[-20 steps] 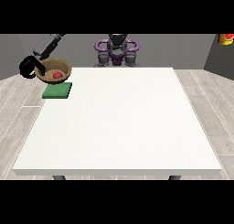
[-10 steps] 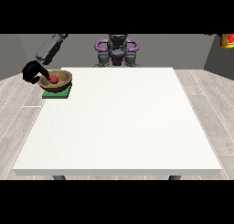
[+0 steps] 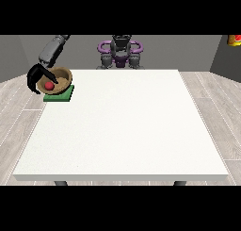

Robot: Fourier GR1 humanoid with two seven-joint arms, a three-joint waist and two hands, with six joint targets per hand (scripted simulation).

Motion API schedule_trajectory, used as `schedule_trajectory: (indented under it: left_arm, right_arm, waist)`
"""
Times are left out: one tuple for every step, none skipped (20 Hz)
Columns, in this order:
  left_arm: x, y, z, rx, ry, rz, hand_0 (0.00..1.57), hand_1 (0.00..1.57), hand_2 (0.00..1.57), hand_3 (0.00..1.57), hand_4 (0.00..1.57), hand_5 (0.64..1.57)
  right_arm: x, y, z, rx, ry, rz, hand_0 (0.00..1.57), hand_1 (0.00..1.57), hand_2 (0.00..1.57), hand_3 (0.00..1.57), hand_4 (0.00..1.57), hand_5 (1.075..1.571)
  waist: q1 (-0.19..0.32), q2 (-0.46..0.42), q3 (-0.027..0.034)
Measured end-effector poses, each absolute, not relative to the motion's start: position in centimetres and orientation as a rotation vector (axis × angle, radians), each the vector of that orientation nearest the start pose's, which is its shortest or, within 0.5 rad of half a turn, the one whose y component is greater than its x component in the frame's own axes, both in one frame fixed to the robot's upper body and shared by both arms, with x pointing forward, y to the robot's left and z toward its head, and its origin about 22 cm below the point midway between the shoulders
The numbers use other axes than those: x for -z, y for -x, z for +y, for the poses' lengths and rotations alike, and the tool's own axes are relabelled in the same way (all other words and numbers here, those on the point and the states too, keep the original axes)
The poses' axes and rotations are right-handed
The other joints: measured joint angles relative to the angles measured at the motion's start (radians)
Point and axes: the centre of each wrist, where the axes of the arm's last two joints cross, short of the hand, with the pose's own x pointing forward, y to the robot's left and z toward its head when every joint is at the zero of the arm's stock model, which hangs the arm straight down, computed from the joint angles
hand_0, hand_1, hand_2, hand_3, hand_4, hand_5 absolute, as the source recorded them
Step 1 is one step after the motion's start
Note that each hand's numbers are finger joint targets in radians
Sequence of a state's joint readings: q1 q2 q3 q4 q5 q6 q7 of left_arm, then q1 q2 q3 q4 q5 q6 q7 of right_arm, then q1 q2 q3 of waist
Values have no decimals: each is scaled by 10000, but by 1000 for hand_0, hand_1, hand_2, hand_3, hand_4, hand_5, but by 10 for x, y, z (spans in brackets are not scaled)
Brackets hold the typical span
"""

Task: Pick the cup and pour the ball into the bowl, then pick the bowl and place it on the pad

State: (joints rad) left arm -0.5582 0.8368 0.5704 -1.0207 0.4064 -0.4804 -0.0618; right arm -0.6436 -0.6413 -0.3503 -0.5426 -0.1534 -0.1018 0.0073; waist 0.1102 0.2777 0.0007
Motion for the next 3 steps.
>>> schedule_trajectory:
  left_arm:
    - [-226,-299,504,553,-2028,-19817,0,0,0,0,1190,1569]
    - [-223,-300,501,571,-1971,-19779,0,0,0,0,1190,1569]
    - [-221,-301,499,548,-1986,-19653,0,0,0,0,1190,1569]
  right_arm:
    - [-76,-349,-462,3004,5569,-12941,0,0,0,0,0,1400]
    - [-78,-348,-467,2933,5599,-12904,0,0,0,0,0,1383]
    - [-84,-347,-471,2781,5638,-12862,0,0,0,0,200,1375]
  waist:
    - [20,-108,1]
    - [31,-183,1]
    - [-43,-328,2]
